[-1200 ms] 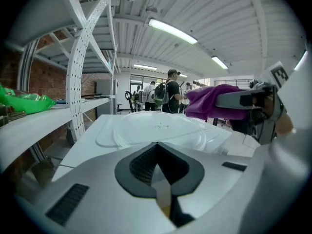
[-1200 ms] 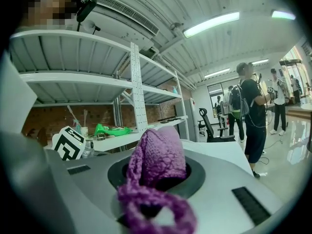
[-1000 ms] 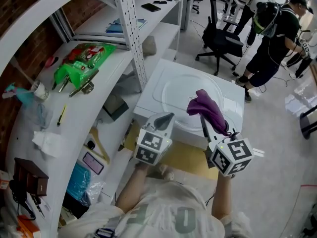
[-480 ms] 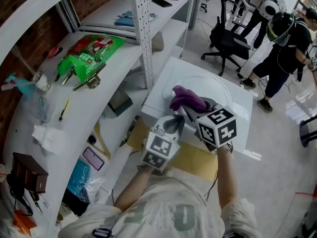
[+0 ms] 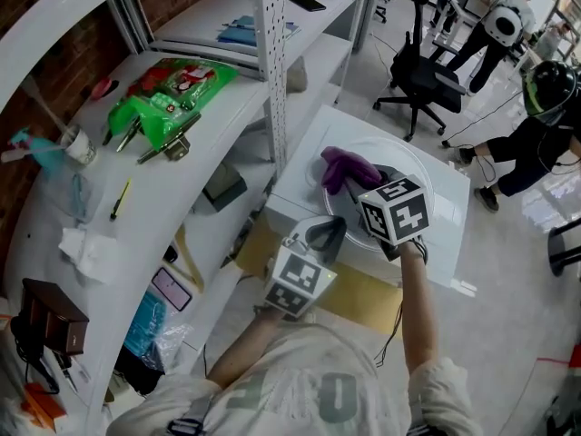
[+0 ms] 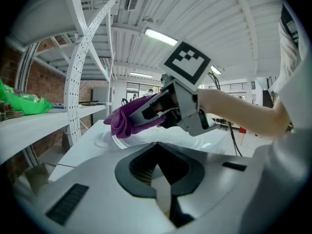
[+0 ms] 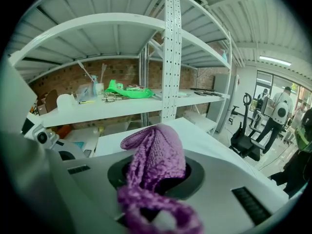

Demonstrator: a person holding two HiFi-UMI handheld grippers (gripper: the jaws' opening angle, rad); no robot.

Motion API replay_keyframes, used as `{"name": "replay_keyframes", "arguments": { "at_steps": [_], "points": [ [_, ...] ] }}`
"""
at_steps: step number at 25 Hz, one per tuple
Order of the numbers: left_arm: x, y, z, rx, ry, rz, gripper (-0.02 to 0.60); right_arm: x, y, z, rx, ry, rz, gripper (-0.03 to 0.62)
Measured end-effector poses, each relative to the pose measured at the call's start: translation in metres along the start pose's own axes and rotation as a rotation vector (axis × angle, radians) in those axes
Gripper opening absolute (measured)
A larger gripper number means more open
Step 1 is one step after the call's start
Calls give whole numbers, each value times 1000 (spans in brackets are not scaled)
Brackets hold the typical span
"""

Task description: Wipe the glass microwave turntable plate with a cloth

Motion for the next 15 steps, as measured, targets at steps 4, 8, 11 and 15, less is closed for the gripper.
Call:
{"name": "replay_keyframes", "arguments": {
  "at_steps": [4,8,11,15],
  "points": [
    [0,1,0,-2,0,-14,3,20,-6,15,-5,53,31,55],
    [0,2,0,-16,5,-31,3,53,-5,24,-23,158,55,55],
    [-2,1,1,-21,-5,-20,3,83,1,23,-33,225,85,55],
    [-2,1,1,-28,-15,-19,3,114,17,8,-47,282,158,55]
  ]
}}
Point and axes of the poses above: the fingertips, and each gripper's own axes: z forward along the fingers, x to its right, y out of its underside, the point moved 1 cm from there along -z, backward along the fingers, and after that the axes turned 12 degrees about y, right-handed, at the moved point
